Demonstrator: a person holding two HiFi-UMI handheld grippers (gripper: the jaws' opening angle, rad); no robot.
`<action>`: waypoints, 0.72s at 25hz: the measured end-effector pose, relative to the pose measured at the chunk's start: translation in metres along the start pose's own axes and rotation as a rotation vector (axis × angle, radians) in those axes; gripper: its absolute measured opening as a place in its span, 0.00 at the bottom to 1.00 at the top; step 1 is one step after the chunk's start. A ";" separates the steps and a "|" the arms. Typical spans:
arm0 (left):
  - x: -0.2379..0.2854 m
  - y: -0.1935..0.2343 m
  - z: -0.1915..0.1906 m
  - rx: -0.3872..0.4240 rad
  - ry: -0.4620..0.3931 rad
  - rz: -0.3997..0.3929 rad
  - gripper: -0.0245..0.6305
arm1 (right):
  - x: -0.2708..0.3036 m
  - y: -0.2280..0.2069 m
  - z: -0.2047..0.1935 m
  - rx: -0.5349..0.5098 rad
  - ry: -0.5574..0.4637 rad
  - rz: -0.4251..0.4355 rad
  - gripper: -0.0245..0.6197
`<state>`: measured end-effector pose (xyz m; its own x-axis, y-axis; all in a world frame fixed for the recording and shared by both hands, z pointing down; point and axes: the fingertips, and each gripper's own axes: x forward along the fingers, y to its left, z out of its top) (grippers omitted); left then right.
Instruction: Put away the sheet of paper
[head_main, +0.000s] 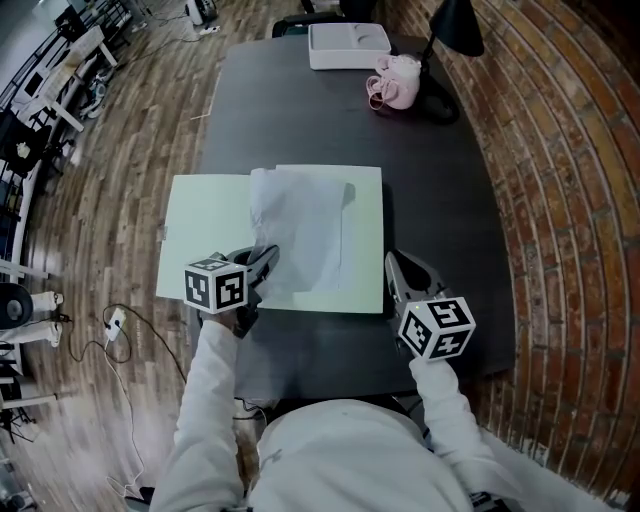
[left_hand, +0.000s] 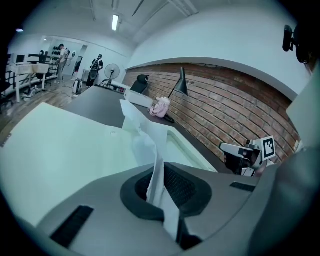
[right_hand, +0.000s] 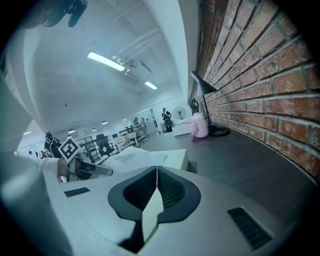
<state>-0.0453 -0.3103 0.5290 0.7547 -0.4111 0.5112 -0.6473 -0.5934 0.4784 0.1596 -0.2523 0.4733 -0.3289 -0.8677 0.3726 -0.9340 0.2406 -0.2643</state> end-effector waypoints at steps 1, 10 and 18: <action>0.000 0.002 -0.002 -0.006 0.006 0.005 0.06 | 0.001 0.001 0.000 0.000 0.000 0.004 0.08; 0.009 0.024 -0.017 -0.055 0.071 0.039 0.06 | 0.012 0.007 -0.003 0.006 0.018 0.026 0.08; 0.012 0.034 -0.021 -0.101 0.089 0.044 0.06 | 0.019 0.009 0.001 0.010 0.025 0.012 0.08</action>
<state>-0.0612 -0.3208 0.5666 0.7159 -0.3693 0.5925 -0.6903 -0.5015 0.5215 0.1451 -0.2671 0.4769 -0.3439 -0.8535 0.3915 -0.9284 0.2466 -0.2779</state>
